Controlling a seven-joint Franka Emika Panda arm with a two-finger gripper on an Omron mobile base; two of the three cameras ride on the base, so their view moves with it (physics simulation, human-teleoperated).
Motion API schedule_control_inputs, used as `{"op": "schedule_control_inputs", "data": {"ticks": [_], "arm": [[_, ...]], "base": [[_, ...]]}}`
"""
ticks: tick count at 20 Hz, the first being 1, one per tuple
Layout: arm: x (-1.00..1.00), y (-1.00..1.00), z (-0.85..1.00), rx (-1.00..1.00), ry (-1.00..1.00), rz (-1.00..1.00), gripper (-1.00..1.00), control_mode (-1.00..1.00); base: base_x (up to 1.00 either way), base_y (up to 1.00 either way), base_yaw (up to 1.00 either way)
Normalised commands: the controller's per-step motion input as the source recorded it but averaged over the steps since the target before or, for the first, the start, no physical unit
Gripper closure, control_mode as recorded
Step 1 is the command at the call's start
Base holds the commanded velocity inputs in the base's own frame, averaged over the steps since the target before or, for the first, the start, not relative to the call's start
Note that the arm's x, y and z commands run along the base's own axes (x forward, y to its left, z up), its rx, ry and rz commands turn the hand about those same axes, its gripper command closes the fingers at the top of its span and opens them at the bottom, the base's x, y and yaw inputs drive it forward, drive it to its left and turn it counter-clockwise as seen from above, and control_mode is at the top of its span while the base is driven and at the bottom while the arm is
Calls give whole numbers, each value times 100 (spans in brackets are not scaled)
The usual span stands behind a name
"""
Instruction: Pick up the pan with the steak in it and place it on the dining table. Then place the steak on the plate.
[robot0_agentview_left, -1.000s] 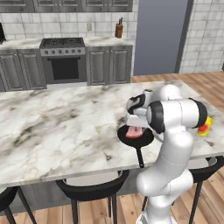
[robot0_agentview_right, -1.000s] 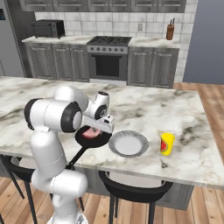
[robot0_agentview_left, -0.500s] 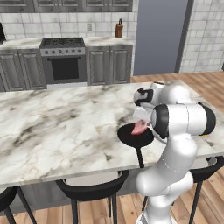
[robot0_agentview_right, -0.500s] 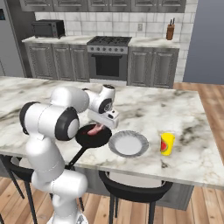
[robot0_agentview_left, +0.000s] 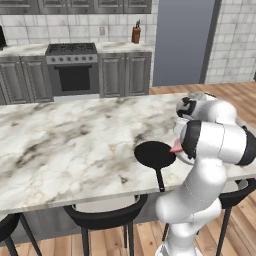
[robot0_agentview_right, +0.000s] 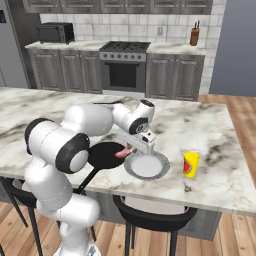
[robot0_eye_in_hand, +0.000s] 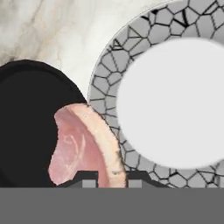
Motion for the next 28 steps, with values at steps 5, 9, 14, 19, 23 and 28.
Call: {"op": "schedule_control_inputs", "data": {"ticks": [5, 9, 14, 19, 23, 28], "arm": [[-13, -75, 0, 9, -2, -4, 100, -100], [0, -19, -4, 1, -1, -1, 100, -100], [0, -19, -25, 0, 0, 0, 100, -100], [0, -14, -21, 2, -2, 0, 100, -100], [2, 0, 0, 0, 0, 0, -100, -100], [10, -3, 18, 3, 0, -3, -100, -100]], "base": [[0, 0, 0], [0, 0, 0], [0, 0, 0], [0, 0, 0], [0, 0, 0], [0, 0, 0]]}}
